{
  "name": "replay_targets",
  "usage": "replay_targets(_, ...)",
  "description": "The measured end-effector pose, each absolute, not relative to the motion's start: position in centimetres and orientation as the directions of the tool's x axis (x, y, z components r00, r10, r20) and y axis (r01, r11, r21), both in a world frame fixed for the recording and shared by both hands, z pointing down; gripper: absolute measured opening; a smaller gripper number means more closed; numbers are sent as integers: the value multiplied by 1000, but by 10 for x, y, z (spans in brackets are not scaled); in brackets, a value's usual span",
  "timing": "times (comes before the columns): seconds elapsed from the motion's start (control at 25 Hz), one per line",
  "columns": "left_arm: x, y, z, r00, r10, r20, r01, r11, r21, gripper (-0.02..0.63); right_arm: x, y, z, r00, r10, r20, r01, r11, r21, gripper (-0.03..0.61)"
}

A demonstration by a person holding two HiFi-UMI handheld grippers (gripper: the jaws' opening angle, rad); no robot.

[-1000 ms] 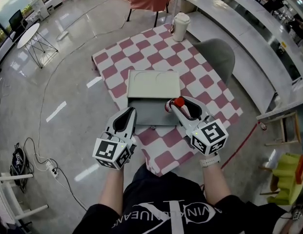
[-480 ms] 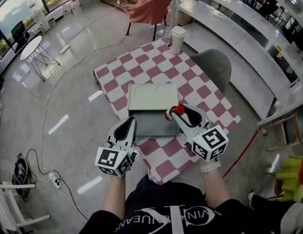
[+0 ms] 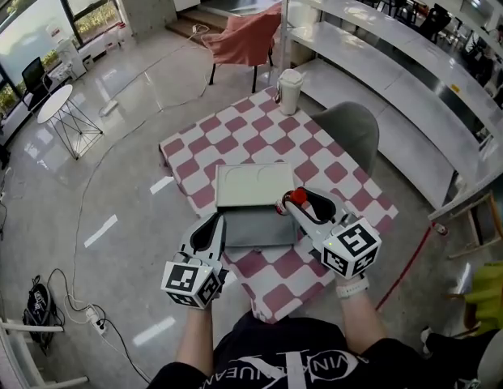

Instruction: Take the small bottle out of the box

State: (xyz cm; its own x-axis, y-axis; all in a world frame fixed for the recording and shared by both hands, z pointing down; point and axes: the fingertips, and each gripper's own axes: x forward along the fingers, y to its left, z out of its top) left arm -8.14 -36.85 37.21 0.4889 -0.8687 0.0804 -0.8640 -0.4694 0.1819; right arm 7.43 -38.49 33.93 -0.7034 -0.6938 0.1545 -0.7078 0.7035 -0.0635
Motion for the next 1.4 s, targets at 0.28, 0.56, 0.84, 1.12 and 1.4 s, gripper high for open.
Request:
replay_targets(0.28,-80,-368,358,507,-860,52,-853,-492,174,21,76,-384,319,-701,-702,128,-711,702,-43,146)
replay_targets(0.56,-79,-369,344,516,-856,35,-847,-503,171,21,77,-384,300,-696,-712,98,-717,696,-34,146)
replay_targets(0.84,-89,-368,332,509,-861,10,-848,-500,177,21,73,-378,288,-692,-717,82,-720,693,-17,146)
replay_targets(1.12,-98,-366,325,503,-864,-8,-851,-497,171,21,70,-374,287,-684,-725,78,-728,685,-17,145)
replay_targets(1.4,-95,-367,319,513,-858,-15,-846,-509,161,21,71,-372,291,-680,-729,84,-732,680,-24,146)
